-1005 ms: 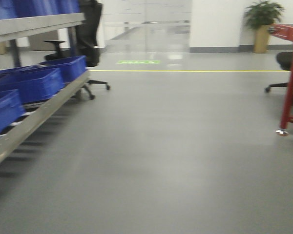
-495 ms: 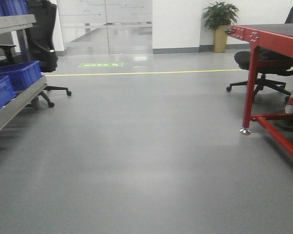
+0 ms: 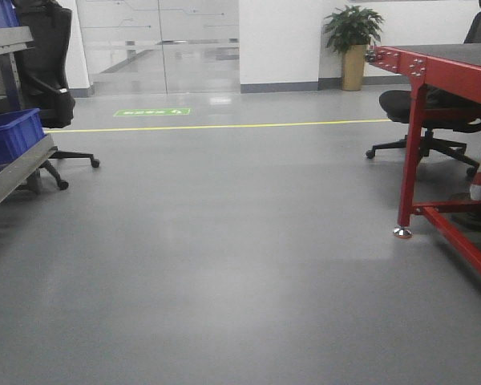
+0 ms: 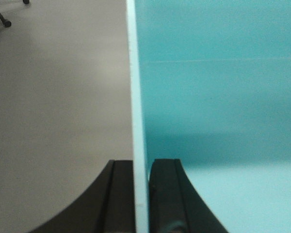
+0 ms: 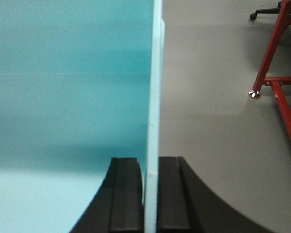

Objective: Move two blue bins to right shelf middle
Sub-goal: 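Drive the base across the room carrying the teal bin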

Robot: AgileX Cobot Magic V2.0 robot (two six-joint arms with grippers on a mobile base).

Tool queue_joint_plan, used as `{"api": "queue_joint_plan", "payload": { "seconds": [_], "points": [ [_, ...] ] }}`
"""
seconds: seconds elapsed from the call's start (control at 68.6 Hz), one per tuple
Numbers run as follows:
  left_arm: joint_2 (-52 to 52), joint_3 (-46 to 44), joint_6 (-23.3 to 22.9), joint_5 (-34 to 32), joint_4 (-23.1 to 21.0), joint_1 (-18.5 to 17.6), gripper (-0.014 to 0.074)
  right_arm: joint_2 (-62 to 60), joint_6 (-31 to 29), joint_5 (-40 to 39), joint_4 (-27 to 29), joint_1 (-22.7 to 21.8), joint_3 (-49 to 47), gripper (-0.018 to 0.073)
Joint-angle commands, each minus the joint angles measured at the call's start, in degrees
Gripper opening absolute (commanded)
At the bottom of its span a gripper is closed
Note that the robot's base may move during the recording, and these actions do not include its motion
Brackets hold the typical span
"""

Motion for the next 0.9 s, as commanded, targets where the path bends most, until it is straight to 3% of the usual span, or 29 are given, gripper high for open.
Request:
{"api": "queue_joint_plan", "payload": {
  "seconds": [0.0,0.889],
  "points": [
    [-1.3,-0.9,0.0,-4.1,0.1,-0.2,-0.0111,-1.0,-0.1,-4.7,0.4,0.0,-1.2,-0.0162],
    [-1.3,-0.9,0.0,-4.1,0.1,-0.2,-0.0111,-1.0,-0.1,-4.7,0.4,0.0,-1.2,-0.0162]
  ]
}}
